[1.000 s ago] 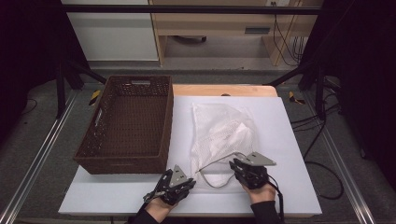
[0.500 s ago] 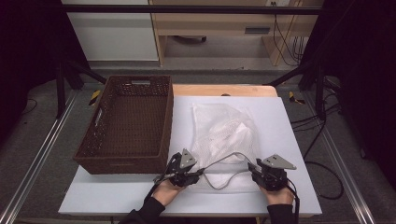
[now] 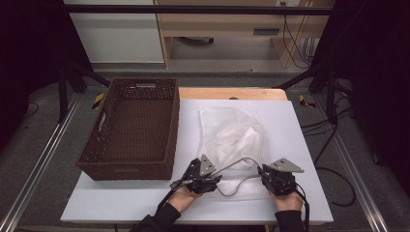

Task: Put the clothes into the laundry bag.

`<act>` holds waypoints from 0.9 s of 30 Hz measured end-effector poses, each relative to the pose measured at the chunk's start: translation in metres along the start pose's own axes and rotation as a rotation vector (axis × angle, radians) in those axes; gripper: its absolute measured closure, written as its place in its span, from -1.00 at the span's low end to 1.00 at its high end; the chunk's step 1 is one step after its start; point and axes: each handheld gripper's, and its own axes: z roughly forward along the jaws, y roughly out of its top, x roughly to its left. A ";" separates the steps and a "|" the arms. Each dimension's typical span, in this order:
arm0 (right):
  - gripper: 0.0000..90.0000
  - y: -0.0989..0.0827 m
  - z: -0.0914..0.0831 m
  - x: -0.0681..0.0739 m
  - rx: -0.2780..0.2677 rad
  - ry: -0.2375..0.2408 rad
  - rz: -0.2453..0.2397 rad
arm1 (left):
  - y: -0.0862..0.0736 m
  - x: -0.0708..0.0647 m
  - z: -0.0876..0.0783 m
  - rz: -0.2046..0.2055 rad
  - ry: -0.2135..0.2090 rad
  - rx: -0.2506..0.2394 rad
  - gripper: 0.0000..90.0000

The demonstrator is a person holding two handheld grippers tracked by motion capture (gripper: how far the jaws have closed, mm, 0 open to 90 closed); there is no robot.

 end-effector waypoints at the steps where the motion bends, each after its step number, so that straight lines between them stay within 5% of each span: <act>1: 0.85 0.000 0.000 -0.001 0.000 0.003 -0.002 | 0.001 0.000 0.003 0.000 0.011 0.013 0.45; 4: 0.96 0.001 -0.003 -0.002 0.001 0.019 0.000 | 0.000 0.002 0.004 -0.003 0.038 0.021 0.92; 8: 0.97 0.000 -0.013 -0.004 -0.008 0.035 -0.004 | -0.001 0.008 -0.016 0.025 0.088 0.032 0.96; 13: 0.97 -0.004 -0.024 0.001 -0.001 0.087 -0.035 | -0.014 0.011 -0.045 0.050 0.074 0.038 0.95; 17: 0.96 -0.008 -0.017 0.017 0.077 0.072 -0.094 | -0.029 0.006 -0.048 0.062 0.010 0.056 0.93; 23: 0.95 -0.018 -0.011 0.020 0.150 0.093 -0.078 | -0.040 0.005 -0.040 0.035 0.020 0.060 0.77; 27: 0.73 -0.020 -0.011 0.017 0.145 0.116 -0.059 | -0.038 0.011 -0.051 -0.005 0.049 0.026 0.41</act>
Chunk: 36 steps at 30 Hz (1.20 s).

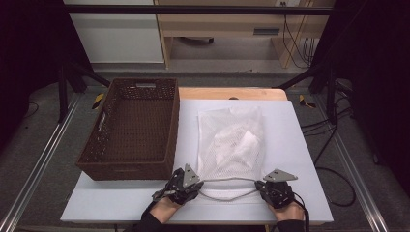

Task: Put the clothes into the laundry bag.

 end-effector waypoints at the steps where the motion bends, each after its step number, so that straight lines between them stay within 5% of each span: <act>1: 0.63 0.000 -0.003 -0.001 -0.024 0.008 -0.004 | 0.000 0.002 -0.006 -0.021 0.001 -0.017 0.34; 7: 0.36 0.001 -0.028 -0.016 -0.176 -0.029 0.050 | -0.014 0.008 -0.028 -0.071 0.008 -0.033 0.20; 10: 0.28 -0.001 -0.023 -0.028 -0.170 -0.066 0.090 | -0.022 0.009 -0.023 -0.085 0.012 -0.016 0.22; 13: 0.28 -0.002 -0.012 -0.032 -0.137 -0.004 0.128 | -0.024 0.011 -0.013 -0.107 0.013 0.001 0.23; 19: 0.11 -0.001 -0.013 -0.016 -0.147 0.024 0.055 | -0.022 0.011 -0.005 -0.119 -0.015 -0.003 0.25; 23: 0.01 0.005 -0.028 -0.015 -0.226 0.027 0.060 | -0.021 0.009 -0.001 -0.107 -0.004 0.002 0.25; 27: -0.02 0.008 -0.043 -0.020 -0.297 0.013 0.075 | -0.012 0.013 -0.006 -0.131 0.002 -0.044 0.28; 31: 0.05 0.003 -0.037 -0.035 -0.267 -0.062 0.130 | 0.004 0.011 -0.002 -0.096 0.043 -0.049 0.32; 36: 0.14 -0.006 -0.009 -0.049 -0.157 -0.066 0.168 | 0.016 0.014 0.026 -0.098 0.063 0.009 0.36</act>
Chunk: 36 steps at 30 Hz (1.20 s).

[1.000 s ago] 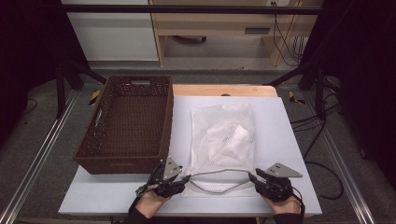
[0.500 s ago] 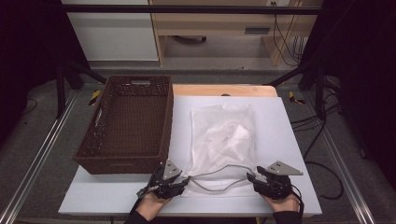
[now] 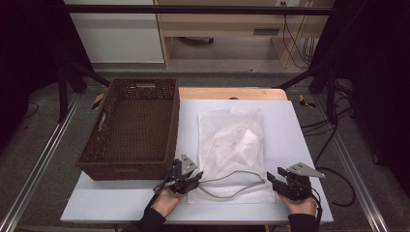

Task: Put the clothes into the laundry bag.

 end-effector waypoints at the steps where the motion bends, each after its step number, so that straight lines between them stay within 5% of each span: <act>1: 0.14 0.000 0.005 -0.001 0.012 0.000 -0.005 | 0.001 0.000 0.005 -0.007 0.001 0.009 0.36; 4: 0.17 0.002 0.017 0.002 0.051 0.014 -0.012 | 0.002 0.002 0.015 -0.033 0.001 0.022 0.43; 8: 0.28 0.002 0.026 0.007 0.091 -0.016 -0.046 | 0.000 0.002 0.021 -0.017 0.015 0.040 0.69; 11: 0.56 0.002 0.026 0.010 0.094 -0.054 -0.049 | 0.001 -0.002 0.021 0.015 0.050 0.044 0.94; 14: 0.94 0.003 0.025 0.013 0.109 -0.049 -0.055 | 0.001 -0.001 0.021 0.018 0.094 0.037 0.96; 18: 0.99 0.005 0.022 0.010 0.123 -0.054 -0.058 | 0.002 0.006 0.020 0.000 0.177 0.038 0.96; 23: 0.99 0.003 0.014 0.003 0.117 -0.050 -0.035 | 0.001 0.006 0.022 -0.007 0.210 0.039 0.95; 26: 0.94 0.002 0.013 0.006 0.127 -0.048 -0.040 | 0.001 0.008 0.021 -0.038 0.189 0.021 0.87; 29: 0.63 0.001 0.009 0.007 0.088 -0.067 -0.056 | 0.001 0.005 0.011 -0.039 0.149 -0.001 0.65; 36: 0.39 -0.010 -0.012 0.011 0.058 -0.023 -0.009 | -0.014 -0.003 -0.035 -0.019 0.073 -0.057 0.43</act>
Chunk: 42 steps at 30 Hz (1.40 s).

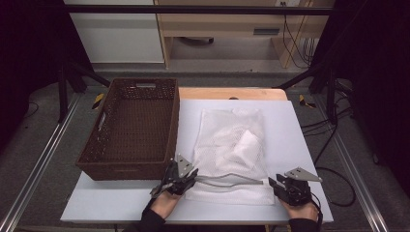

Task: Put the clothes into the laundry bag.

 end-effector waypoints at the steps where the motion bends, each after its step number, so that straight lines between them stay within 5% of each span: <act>1: 0.38 -0.001 0.001 0.001 0.009 0.004 -0.002 | -0.005 -0.001 -0.004 0.002 -0.008 0.007 0.42; 7: 0.45 -0.002 0.013 0.010 0.064 -0.002 -0.007 | -0.029 0.001 -0.005 -0.013 -0.028 0.072 0.45; 10: 0.64 0.000 0.015 0.011 0.066 -0.007 0.009 | -0.034 0.003 0.000 -0.031 -0.035 0.096 0.53; 17: 0.87 0.002 0.015 0.009 0.067 -0.006 0.003 | -0.037 -0.004 -0.001 -0.053 -0.074 0.078 0.82; 20: 0.87 0.003 0.013 0.003 0.063 -0.052 0.008 | -0.038 -0.008 -0.001 -0.038 -0.080 0.066 0.80; 27: 0.43 0.000 0.011 0.002 0.005 -0.027 0.000 | -0.039 -0.004 -0.007 -0.077 -0.116 0.035 0.45; 31: 0.35 0.002 0.006 0.007 -0.046 -0.003 -0.002 | -0.042 -0.007 -0.009 -0.085 -0.127 0.038 0.24; 42: 0.23 0.016 0.005 0.036 -0.118 0.071 -0.077 | -0.047 -0.011 -0.008 -0.076 -0.140 0.049 0.15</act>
